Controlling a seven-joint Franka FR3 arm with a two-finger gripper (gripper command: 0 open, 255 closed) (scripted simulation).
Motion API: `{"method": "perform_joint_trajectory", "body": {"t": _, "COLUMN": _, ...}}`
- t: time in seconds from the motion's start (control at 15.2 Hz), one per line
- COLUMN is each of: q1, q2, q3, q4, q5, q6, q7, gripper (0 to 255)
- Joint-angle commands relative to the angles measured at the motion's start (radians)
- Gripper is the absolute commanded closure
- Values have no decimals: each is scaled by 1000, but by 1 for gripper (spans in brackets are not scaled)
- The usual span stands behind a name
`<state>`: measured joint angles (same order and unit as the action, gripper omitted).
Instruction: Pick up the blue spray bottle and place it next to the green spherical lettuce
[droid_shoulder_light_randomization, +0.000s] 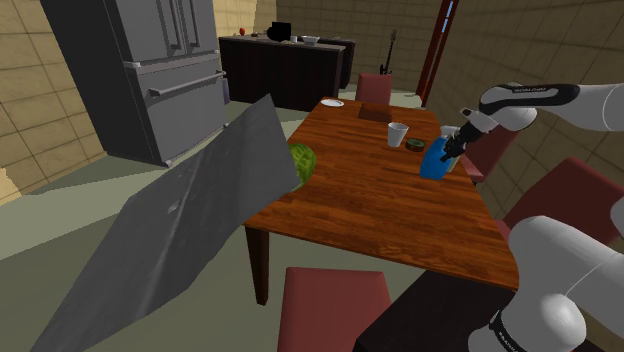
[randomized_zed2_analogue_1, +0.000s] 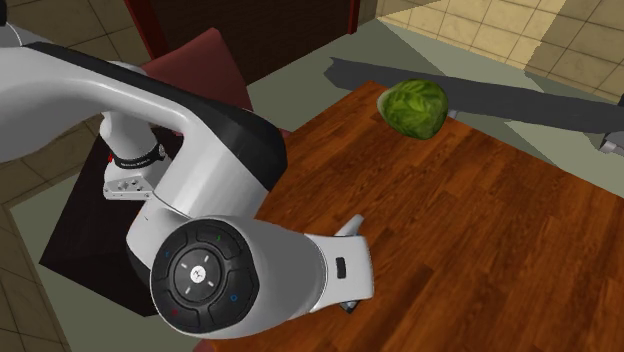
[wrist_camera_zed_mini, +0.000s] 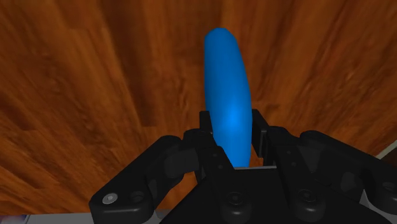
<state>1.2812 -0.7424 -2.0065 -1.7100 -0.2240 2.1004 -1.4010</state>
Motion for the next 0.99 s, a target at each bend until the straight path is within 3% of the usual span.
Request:
{"method": "perform_joint_trajectory", "body": {"t": 0.0, "q1": -7, "q2": 12, "q3": 12, "q4": 9, "q5": 9, "q6": -19, "q7": 2, "gripper": 255}}
{"method": "perform_joint_trajectory", "body": {"t": 0.92, "q1": -25, "q2": 74, "q3": 74, "q4": 113, "q5": 58, "q6": -164, "q7": 21, "gripper": 255}}
